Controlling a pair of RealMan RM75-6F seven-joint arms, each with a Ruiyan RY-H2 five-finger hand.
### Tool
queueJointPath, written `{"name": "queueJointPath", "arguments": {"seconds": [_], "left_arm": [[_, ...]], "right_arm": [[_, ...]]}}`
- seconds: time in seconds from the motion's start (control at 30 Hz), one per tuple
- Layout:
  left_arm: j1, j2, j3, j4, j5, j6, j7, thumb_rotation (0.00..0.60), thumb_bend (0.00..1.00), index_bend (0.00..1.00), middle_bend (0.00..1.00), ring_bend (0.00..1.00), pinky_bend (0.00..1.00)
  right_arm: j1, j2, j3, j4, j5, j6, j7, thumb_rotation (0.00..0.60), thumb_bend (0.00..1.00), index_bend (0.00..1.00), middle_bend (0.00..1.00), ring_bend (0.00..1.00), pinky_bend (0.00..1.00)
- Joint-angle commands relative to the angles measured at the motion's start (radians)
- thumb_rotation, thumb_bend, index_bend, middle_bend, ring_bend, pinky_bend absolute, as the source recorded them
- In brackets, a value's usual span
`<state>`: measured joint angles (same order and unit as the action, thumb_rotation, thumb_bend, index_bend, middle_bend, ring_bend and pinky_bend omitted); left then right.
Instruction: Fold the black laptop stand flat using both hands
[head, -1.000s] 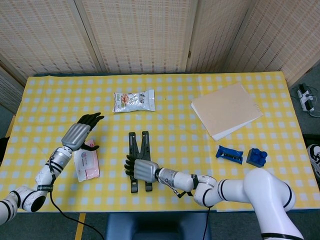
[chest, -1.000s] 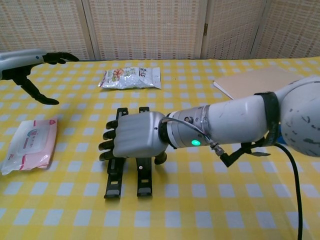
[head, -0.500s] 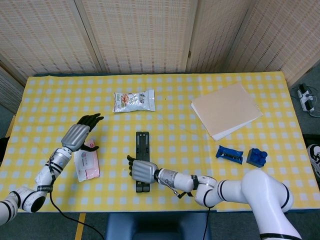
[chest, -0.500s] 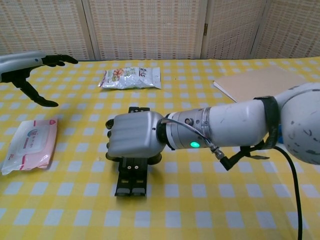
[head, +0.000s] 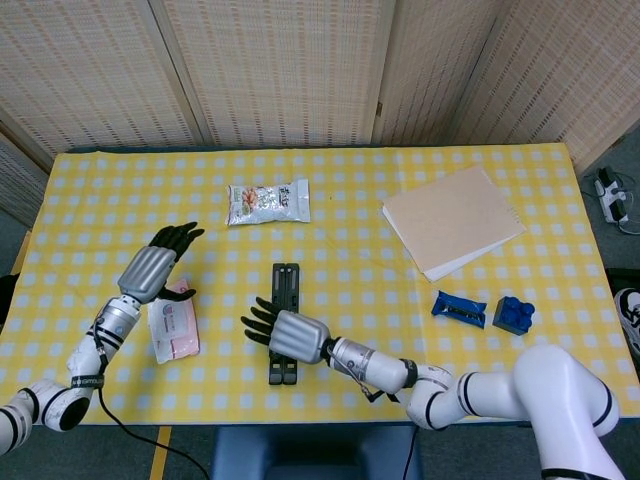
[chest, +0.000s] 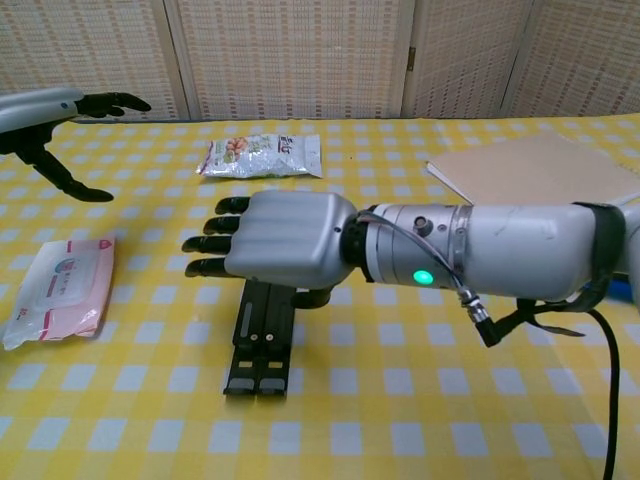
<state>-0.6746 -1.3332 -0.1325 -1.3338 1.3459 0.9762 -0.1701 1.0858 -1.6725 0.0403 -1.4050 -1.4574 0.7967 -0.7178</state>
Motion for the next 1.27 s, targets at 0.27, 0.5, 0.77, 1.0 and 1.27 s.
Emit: {"name": "queueJointPath", "arguments": {"seconds": [0.27, 0.5, 0.77, 1.0, 1.27], "left_arm": [[0.132, 0.05, 0.011, -0.071, -0.05, 0.18, 0.15, 0.6, 0.25, 0.1, 0.04, 0.0, 0.0], [0.241, 0.071, 0.037, -0.102, -0.06, 0.308, 0.207, 0.6, 0.25, 0.11, 0.04, 0.0, 0.0], [0.378, 0.112, 0.103, -0.164, 0.01, 0.464, 0.226, 0.6, 0.25, 0.11, 0.04, 0.0, 0.0], [0.468, 0.102, 0.154, -0.183, 0.092, 0.575, 0.254, 0.6, 0.25, 0.12, 0.04, 0.0, 0.0], [0.53, 0.084, 0.178, -0.202, 0.141, 0.623, 0.271, 0.6, 0.25, 0.12, 0.04, 0.0, 0.0]], "right_arm": [[-0.349, 0.271, -0.036, -0.279, -0.001, 0.476, 0.034, 0.6, 0.36, 0.0, 0.0, 0.02, 0.0], [-0.512, 0.41, -0.083, -0.346, 0.009, 0.612, 0.131, 0.6, 0.36, 0.0, 0.0, 0.01, 0.0], [-0.688, 0.522, -0.132, -0.348, 0.012, 0.73, 0.325, 0.6, 0.36, 0.0, 0.0, 0.0, 0.0], [-0.811, 0.534, -0.161, -0.296, -0.012, 0.804, 0.487, 0.6, 0.36, 0.0, 0.0, 0.0, 0.0], [-0.906, 0.511, -0.146, -0.274, -0.031, 0.867, 0.522, 0.6, 0.36, 0.0, 0.0, 0.0, 0.0]]}}
